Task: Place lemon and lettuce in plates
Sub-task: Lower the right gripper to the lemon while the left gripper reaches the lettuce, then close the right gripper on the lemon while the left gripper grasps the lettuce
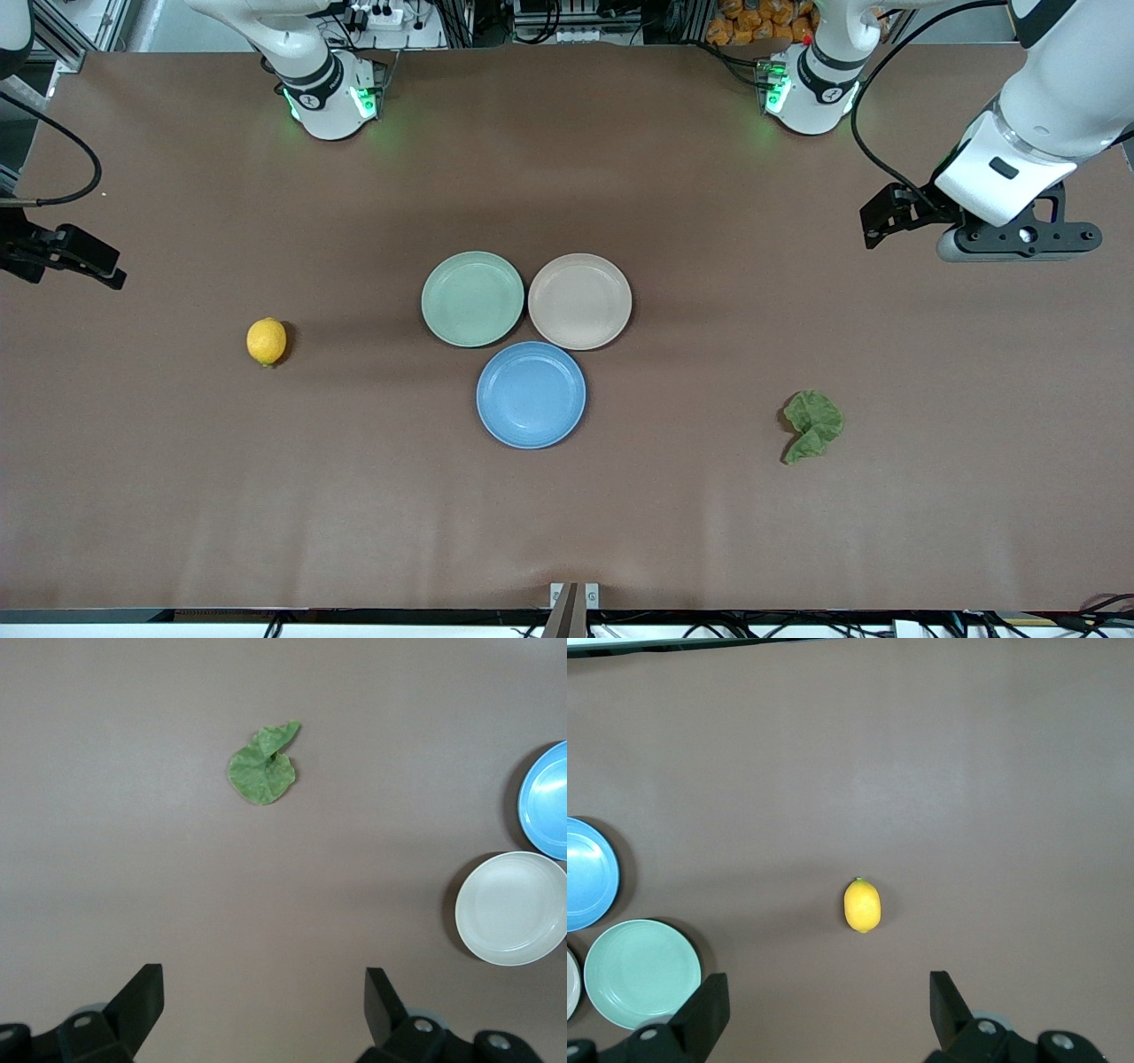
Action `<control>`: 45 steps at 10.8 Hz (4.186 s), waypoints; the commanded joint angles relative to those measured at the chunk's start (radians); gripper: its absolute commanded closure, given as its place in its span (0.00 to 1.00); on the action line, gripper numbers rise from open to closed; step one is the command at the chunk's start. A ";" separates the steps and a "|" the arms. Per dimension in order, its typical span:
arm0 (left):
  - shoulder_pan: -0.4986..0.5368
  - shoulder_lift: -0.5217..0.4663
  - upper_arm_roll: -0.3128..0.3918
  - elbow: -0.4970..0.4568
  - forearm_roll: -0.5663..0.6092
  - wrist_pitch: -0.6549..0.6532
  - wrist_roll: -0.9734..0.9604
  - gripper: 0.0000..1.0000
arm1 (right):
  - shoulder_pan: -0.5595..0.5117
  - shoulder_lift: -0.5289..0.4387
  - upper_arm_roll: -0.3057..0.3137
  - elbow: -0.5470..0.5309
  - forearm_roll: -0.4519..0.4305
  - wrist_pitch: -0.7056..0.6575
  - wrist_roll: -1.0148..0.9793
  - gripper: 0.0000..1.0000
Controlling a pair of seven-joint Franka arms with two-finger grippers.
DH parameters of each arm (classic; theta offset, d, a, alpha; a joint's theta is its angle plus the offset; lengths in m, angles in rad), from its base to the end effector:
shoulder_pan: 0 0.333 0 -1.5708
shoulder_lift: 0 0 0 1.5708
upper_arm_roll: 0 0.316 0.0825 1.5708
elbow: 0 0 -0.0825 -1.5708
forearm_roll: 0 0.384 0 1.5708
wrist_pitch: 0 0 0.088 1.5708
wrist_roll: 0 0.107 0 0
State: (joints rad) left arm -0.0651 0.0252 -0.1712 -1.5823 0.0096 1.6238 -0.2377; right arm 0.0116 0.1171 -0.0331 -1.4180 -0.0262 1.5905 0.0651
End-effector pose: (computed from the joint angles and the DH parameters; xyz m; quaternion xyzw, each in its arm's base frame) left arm 0.5516 -0.1306 0.6098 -1.0000 -0.0005 -0.0087 0.0006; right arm 0.5933 -0.0142 0.6315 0.9986 -0.0432 0.0280 0.0144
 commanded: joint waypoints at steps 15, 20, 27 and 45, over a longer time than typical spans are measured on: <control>0.014 0.366 0.022 0.130 0.013 0.169 0.043 0.00 | -0.061 -0.005 -0.007 -0.292 0.015 0.232 -0.068 0.00; 0.011 0.479 0.022 0.127 0.019 0.283 0.044 0.00 | -0.068 0.006 -0.004 -0.569 0.017 0.530 -0.093 0.00; 0.016 0.640 0.027 0.128 0.095 0.390 0.046 0.00 | -0.079 0.125 -0.004 -0.802 0.020 0.896 -0.199 0.00; 0.014 0.823 0.050 0.134 0.173 0.648 0.112 1.00 | -0.071 0.253 0.152 -0.667 0.020 0.858 0.040 1.00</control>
State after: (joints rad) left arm -0.0523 0.8442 -0.1280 -1.4592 0.1631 2.2681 -0.1367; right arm -0.0556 0.3894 0.0697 -2.1395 -0.0204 2.5256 0.0625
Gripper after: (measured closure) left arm 0.524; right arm 0.357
